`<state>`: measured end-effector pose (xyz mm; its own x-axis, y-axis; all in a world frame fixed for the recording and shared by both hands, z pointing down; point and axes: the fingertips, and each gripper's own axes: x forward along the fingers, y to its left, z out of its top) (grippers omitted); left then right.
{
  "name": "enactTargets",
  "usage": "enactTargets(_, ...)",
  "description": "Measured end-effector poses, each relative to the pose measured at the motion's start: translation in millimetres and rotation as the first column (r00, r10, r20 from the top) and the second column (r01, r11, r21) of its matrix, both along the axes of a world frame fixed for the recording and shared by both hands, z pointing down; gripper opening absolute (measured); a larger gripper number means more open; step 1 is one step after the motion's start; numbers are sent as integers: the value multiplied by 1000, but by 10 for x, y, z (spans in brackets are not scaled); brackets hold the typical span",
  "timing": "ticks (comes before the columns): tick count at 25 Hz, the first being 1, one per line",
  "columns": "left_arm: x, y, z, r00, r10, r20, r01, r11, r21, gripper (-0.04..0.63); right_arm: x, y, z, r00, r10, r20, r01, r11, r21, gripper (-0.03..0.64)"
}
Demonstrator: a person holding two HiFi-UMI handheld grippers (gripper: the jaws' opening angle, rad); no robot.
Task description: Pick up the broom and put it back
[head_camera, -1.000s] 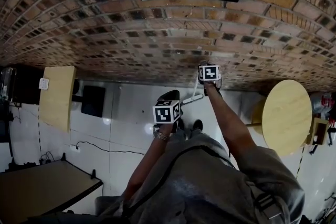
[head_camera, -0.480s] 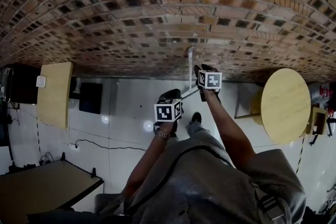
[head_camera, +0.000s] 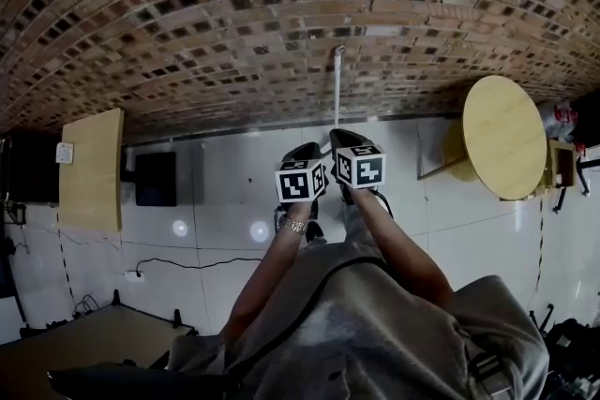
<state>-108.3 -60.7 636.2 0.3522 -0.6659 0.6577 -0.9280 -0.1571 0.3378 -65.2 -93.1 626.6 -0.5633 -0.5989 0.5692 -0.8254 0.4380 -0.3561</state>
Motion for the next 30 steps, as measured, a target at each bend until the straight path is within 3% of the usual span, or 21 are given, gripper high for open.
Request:
enactTargets(7,-4,317,-159,1000,9,-3,-9,999,34,0,-106,598,-185,998,-57,-8,57,998,-8,3)
enactTargets(13,181,248,-344,1000,25,10,-26,997,79,0,47,585,-372,999,-29,-15,29,999,17,3)
enactTargets(21,545,217,-377,997,72,16,-73,994,85,0,290,576,-481,999,-42,24,42,999,12,3)
enactTargets(30,609,176,-411,997,68,45,-72,993,92,0,348,553,-519,997,-60,39,59,998,23,3)
